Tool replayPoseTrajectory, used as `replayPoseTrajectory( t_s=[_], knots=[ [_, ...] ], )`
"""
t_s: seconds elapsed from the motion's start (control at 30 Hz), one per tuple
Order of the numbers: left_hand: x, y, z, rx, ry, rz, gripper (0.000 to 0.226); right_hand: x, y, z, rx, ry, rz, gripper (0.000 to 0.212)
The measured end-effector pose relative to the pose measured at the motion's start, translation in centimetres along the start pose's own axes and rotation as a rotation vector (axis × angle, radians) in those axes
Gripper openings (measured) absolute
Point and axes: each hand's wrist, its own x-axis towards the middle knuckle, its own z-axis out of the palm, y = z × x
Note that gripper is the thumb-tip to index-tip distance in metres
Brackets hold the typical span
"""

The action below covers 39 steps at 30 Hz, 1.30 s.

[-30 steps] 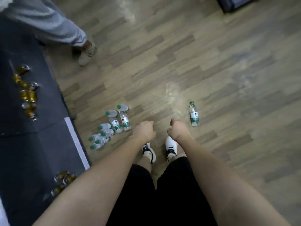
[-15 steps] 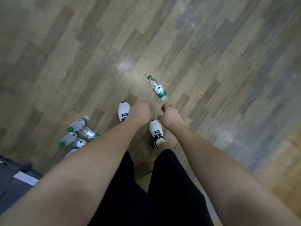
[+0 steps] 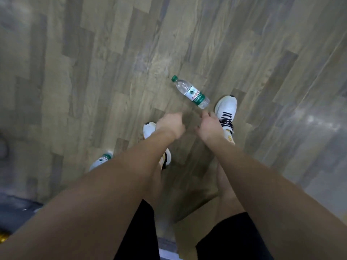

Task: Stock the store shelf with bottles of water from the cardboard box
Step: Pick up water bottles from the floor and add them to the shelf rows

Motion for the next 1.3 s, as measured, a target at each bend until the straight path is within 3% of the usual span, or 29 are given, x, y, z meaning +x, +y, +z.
replayPoseTrajectory(
  t_s=[0.27, 0.4, 0.6, 0.7, 0.83, 0.93, 1.1, 1.3],
  knots=[
    [8.8, 1.5, 3.4, 0.002, -0.005, -0.043, 0.028, 10.8, 3.2, 2.8, 0.001, -0.031, 0.010, 0.064],
    [13.3, 1.8, 4.8, -0.084, 0.010, -0.086, 0.026, 15.4, 4.5, 5.0, -0.014, -0.026, 0.010, 0.055],
    [19.4, 0.0, 7.6, -0.117, -0.014, -0.143, 0.008, 20.9, 5.2, 8.8, -0.124, 0.109, -0.024, 0.051],
    [21.9, -1.0, 9.3, -0.122, -0.033, -0.166, 0.011, 23.7, 4.9, 9.9, -0.187, 0.186, -0.010, 0.045],
    [24.2, -2.2, 11.9, -0.175, -0.007, -0.174, 0.004, 26.6, 5.0, 10.6, -0.254, 0.079, 0.010, 0.058],
    [24.6, -2.8, 13.0, -0.192, -0.003, -0.176, 0.004, 26.9, 4.9, 11.0, -0.178, -0.044, 0.031, 0.074],
    [21.5, -3.2, 12.4, -0.228, -0.007, -0.167, 0.013, 23.7, 5.2, 9.8, -0.027, -0.204, 0.110, 0.079],
    [13.5, -3.3, 7.1, -0.137, -0.015, -0.179, 0.024, 15.2, 3.2, 4.1, 0.104, -0.215, 0.102, 0.073]
  ],
)
